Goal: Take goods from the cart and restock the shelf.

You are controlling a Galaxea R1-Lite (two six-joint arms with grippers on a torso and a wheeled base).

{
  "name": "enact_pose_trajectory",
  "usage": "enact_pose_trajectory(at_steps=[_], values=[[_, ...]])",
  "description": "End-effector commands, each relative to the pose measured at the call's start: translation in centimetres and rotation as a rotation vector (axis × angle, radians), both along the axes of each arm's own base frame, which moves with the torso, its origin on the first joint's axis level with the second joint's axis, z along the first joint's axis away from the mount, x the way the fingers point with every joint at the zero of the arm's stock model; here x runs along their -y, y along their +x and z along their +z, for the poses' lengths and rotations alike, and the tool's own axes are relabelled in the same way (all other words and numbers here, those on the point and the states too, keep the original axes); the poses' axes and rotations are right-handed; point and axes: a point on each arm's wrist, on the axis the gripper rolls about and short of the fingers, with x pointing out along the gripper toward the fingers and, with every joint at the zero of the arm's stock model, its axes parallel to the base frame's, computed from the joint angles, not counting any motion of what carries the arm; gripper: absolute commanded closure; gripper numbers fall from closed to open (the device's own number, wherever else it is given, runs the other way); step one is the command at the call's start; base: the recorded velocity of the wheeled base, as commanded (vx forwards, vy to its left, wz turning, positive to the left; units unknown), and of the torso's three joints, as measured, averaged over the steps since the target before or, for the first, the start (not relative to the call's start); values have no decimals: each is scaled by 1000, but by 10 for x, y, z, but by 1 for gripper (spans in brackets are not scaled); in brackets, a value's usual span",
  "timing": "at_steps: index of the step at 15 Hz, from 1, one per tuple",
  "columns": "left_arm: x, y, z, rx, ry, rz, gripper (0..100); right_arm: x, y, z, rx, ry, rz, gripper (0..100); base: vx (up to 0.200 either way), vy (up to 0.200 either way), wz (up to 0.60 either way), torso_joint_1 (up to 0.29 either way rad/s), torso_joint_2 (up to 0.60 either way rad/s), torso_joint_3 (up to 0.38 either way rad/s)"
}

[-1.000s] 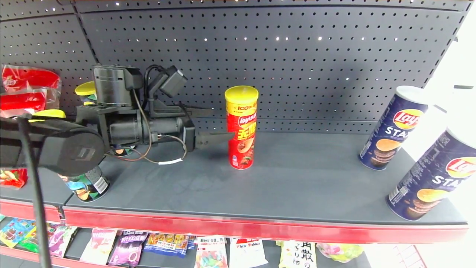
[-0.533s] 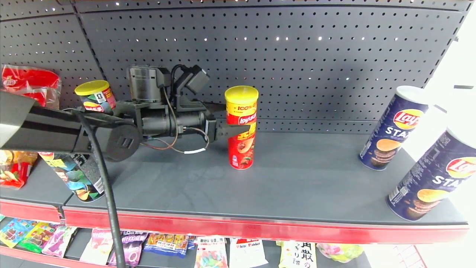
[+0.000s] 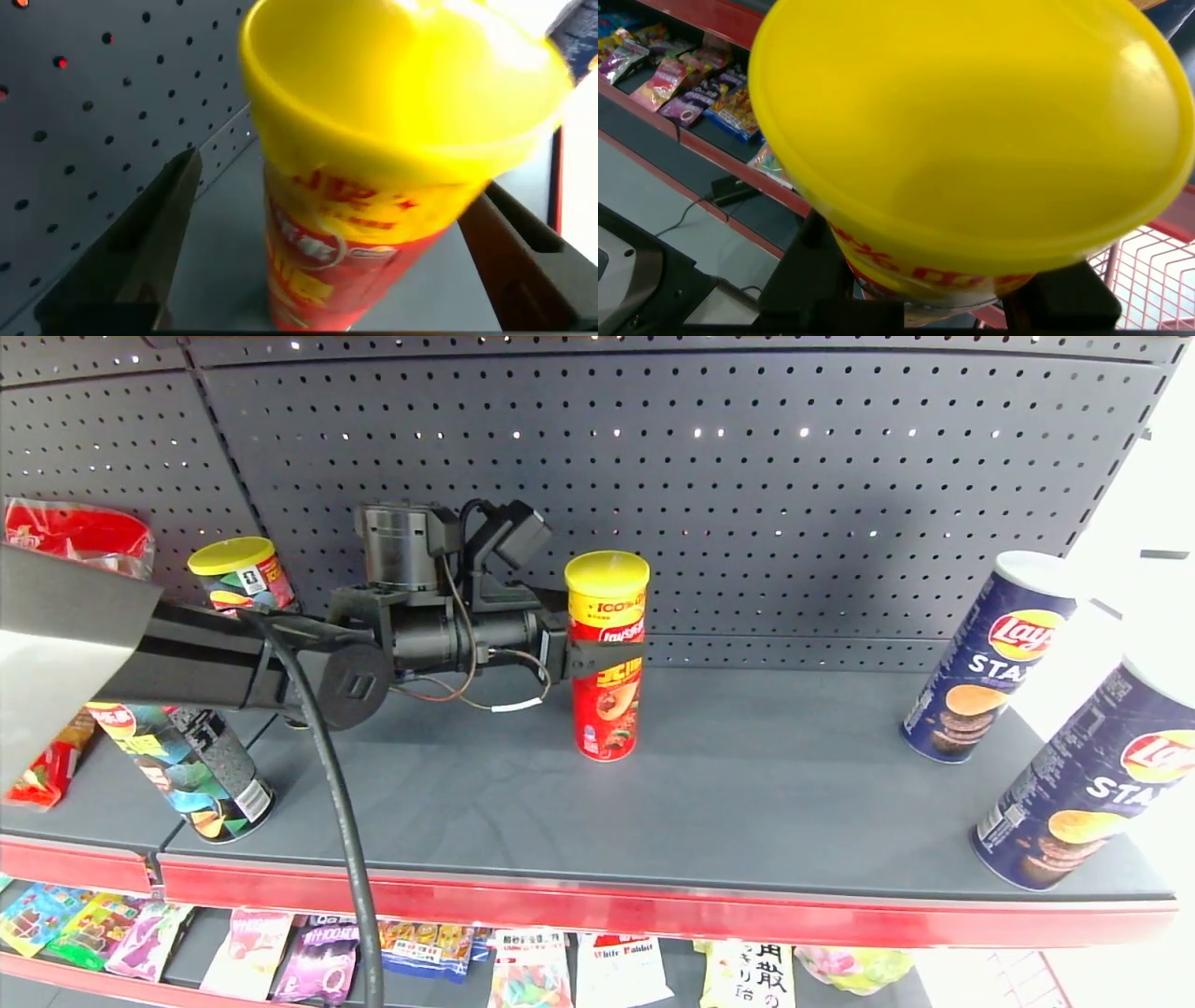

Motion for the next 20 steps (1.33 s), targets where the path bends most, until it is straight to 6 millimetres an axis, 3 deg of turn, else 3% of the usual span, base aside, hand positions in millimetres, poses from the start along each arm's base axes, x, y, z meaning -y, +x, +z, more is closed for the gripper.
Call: enact_pose_trajectory(at_steps=[1, 2, 3, 8, 13, 15, 20], values=[[3, 2, -2, 0, 1, 1, 0, 0, 0, 0, 0, 0, 1, 100, 0, 0, 0, 0, 0, 0], [3, 3, -3, 0, 2, 4, 0, 0, 0, 0, 0, 0, 1, 100, 0, 0, 0, 0, 0, 0], [4, 4, -2, 0, 1, 5, 100, 0, 0, 0, 0, 0, 1, 100, 0, 0, 0, 0, 0, 0], [5, -7, -1, -11, 2, -27, 100, 0, 0, 0, 0, 0, 1, 100, 0, 0, 0, 0, 0, 0], [-15, -57, 19, -31, -29, -211, 100, 0, 0, 0, -1, 1, 1, 100, 0, 0, 0, 0, 0, 0], [-17, -74, 16, -50, -21, -238, 100, 0, 0, 0, -3, 1, 1, 100, 0, 0, 0, 0, 0, 0], [-17, -83, -4, -41, 25, -262, 100, 0, 0, 0, -1, 1, 4, 100, 0, 0, 0, 0, 0, 0]])
